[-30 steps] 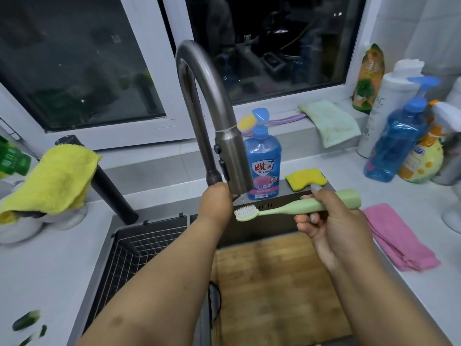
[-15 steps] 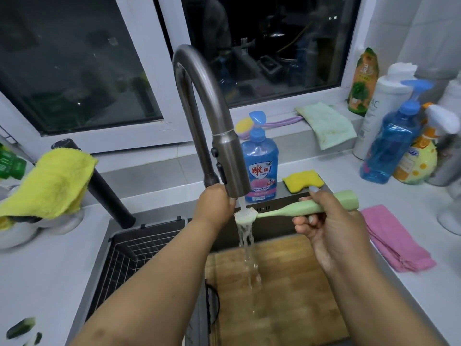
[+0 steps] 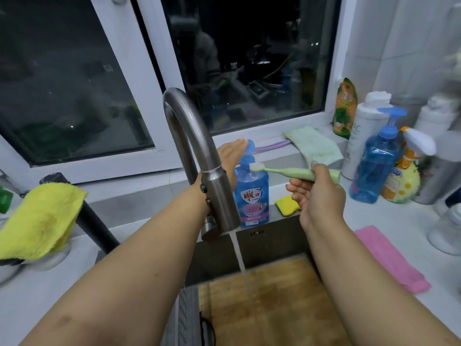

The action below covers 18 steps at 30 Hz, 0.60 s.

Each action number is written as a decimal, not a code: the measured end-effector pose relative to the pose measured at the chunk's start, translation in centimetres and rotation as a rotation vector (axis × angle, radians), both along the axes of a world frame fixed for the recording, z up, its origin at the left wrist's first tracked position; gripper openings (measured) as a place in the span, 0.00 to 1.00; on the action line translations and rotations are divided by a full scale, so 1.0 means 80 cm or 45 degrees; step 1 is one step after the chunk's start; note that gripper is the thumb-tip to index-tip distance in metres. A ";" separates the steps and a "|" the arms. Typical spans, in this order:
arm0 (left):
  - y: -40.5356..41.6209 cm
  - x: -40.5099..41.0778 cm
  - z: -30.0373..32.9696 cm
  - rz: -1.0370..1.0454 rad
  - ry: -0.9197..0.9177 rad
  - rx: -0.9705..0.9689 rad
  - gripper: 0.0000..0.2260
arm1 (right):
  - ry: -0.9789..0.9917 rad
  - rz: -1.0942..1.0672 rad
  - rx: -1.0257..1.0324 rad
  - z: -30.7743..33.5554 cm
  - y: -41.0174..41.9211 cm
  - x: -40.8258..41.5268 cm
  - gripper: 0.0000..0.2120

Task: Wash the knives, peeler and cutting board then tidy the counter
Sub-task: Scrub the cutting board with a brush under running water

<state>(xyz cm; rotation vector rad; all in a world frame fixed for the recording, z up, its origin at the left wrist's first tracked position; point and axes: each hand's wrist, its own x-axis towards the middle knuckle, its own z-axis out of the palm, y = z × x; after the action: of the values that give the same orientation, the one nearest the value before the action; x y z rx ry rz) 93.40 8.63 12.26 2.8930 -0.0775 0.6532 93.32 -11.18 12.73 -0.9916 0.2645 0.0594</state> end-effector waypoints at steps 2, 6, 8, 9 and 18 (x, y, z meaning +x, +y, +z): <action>-0.006 -0.001 0.010 0.021 -0.022 0.030 0.30 | -0.006 -0.001 -0.002 0.005 0.005 0.007 0.13; -0.003 0.002 0.013 0.034 -0.109 0.082 0.31 | 0.005 0.001 0.003 0.008 0.013 0.012 0.13; -0.003 0.001 0.013 0.031 -0.123 0.101 0.31 | 0.018 0.006 0.014 0.008 0.015 0.013 0.13; -0.003 0.002 0.012 0.032 -0.122 0.113 0.31 | 0.024 0.009 0.020 0.008 0.016 0.014 0.13; -0.006 0.003 -0.004 0.101 -0.151 0.027 0.27 | 0.057 0.034 0.063 0.000 0.015 0.020 0.12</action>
<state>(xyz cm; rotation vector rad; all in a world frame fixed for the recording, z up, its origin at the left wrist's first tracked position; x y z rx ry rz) 93.61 8.17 11.91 2.8880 0.0150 0.8427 94.89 -9.95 12.75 -0.9453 0.2895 0.1122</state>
